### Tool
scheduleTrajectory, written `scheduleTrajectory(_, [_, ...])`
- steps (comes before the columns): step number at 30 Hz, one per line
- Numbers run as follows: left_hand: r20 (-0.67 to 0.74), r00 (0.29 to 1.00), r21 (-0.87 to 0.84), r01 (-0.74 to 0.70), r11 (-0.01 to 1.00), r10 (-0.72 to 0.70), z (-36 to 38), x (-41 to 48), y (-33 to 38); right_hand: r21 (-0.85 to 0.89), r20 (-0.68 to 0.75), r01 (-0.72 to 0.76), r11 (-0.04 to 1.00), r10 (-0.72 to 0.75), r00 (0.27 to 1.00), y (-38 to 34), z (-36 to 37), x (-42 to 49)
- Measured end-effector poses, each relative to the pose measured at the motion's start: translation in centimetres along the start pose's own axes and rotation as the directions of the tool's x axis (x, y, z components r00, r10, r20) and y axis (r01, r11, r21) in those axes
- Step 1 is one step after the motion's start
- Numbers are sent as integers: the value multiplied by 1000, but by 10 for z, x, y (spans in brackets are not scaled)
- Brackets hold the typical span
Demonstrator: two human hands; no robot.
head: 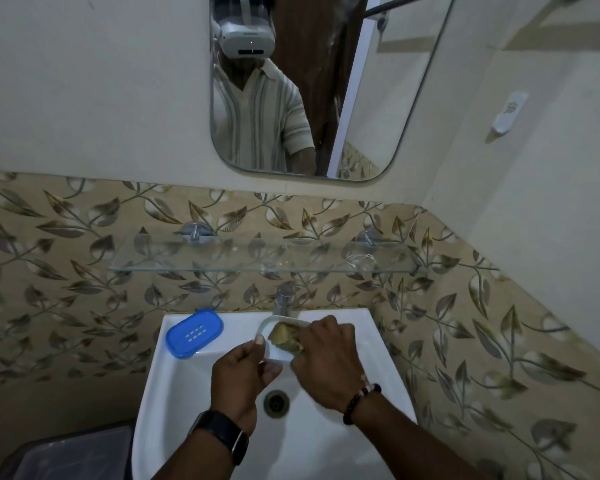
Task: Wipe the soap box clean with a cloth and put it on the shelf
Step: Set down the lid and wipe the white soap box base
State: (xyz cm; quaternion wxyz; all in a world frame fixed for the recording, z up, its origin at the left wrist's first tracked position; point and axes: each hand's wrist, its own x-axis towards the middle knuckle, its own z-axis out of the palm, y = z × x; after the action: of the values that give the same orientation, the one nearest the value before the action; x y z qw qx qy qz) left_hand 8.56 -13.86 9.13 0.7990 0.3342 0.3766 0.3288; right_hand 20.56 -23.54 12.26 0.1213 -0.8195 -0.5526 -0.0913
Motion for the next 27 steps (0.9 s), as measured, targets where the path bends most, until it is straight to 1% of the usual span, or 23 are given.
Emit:
scheduleTrajectory(1, [-2, 1000, 0, 10, 1000, -10, 0, 0, 0, 61, 36, 0, 998, -2, 999, -4, 3, -4])
scheduleTrajectory(3, [8, 1000, 9, 12, 1000, -12, 1, 0, 1, 146, 82, 43, 988, -55, 995, -8, 5, -10])
scheduleTrajectory(4, [15, 1000, 18, 12, 1000, -12, 0, 0, 1, 157, 87, 71, 985, -86, 992, -8, 5, -12])
scheduleTrajectory(7, [56, 998, 66, 38, 997, -42, 0, -3, 3, 94, 99, 123, 988, -133, 986, -2, -1, -11])
scheduleTrajectory(8, [77, 996, 83, 34, 996, -40, 0, -5, 3, 102, 113, 132, 986, -143, 983, 1, -3, -10])
scheduleTrajectory(9, [101, 995, 102, 13, 995, -24, -2, -7, 4, 151, 132, 139, 979, -160, 978, 5, -5, -10])
scheduleTrajectory(11, [166, 984, 181, -100, 978, 69, -7, -7, 6, 321, 185, 121, 939, -188, 965, 11, -10, -10])
scheduleTrajectory(13, [279, 947, 305, -243, 921, 158, -16, -4, 12, 476, 223, 74, 876, -202, 954, 17, -15, -10])
scheduleTrajectory(15, [375, 901, 433, -378, 819, 218, -26, -2, 17, 601, 220, 25, 799, -196, 956, 24, -20, -9])
scheduleTrajectory(17, [437, 848, 491, -505, 709, 301, -35, -1, 23, 721, 213, -36, 692, -173, 962, 32, -25, -8])
scheduleTrajectory(18, [470, 822, 490, -546, 679, 321, -37, 1, 25, 764, 213, -59, 642, -166, 963, 35, -27, -8])
scheduleTrajectory(20, [542, 797, 496, -560, 663, 267, -39, 2, 27, 810, 207, -76, 582, -161, 965, 40, -28, -8])
scheduleTrajectory(22, [578, 794, 553, -550, 626, 187, -37, 3, 27, 831, 166, -78, 550, -112, 980, 42, -25, -7])
scheduleTrajectory(23, [573, 800, 573, -547, 610, 179, -35, 3, 27, 834, 120, -77, 546, -43, 992, 41, -22, -7])
scheduleTrajectory(24, [557, 808, 577, -542, 611, 191, -32, 2, 25, 819, 49, -77, 569, 64, 997, 39, -19, -6])
scheduleTrajectory(25, [532, 821, 567, -528, 633, 208, -28, 1, 22, 776, -56, -77, 626, 190, 980, 35, -15, -5])
scheduleTrajectory(26, [503, 835, 543, -504, 672, 221, -23, 0, 20, 701, -187, -82, 708, 294, 937, 29, -11, -6])
scheduleTrajectory(27, [475, 851, 510, -474, 717, 225, -17, -2, 17, 617, -319, -76, 783, 337, 886, 20, -7, -7])
